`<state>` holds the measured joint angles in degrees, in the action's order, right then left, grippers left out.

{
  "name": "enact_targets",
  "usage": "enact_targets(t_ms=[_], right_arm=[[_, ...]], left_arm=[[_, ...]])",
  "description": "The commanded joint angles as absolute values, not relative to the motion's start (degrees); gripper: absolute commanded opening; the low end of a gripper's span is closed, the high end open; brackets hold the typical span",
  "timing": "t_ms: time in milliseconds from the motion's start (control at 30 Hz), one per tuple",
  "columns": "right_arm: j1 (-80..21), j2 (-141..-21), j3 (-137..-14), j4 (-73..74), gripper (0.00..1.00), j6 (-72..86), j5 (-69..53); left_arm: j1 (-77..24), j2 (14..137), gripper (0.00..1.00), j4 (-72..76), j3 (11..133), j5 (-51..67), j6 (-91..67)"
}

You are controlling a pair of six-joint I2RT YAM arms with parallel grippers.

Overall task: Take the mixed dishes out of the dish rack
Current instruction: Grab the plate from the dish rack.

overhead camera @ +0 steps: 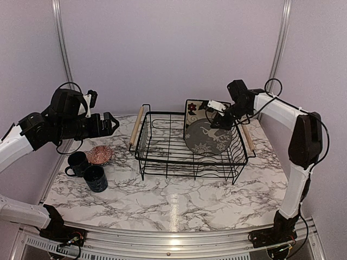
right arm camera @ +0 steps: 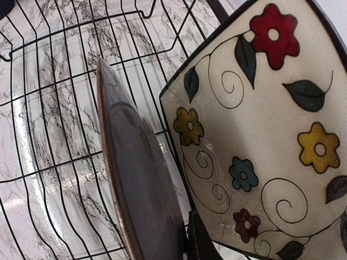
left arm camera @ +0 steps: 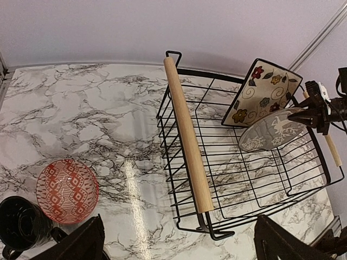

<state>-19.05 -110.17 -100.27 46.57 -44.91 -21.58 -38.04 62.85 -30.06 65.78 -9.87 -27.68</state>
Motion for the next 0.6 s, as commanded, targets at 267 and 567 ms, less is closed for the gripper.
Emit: enact_targets(t_ms=[267, 567], right_arm=[[-24.95, -105.74, -106.0, 51.78, 0.0, -41.28, -14.99], [-25.66, -97.11, -103.15, 45.36, 0.0, -36.75, -15.85]], left_arm=[[-37.97, 63.29, 0.99, -27.63, 64.13, -8.07, -28.46], [-37.96, 62.37, 0.99, -26.95, 62.65, -7.48, -29.15]])
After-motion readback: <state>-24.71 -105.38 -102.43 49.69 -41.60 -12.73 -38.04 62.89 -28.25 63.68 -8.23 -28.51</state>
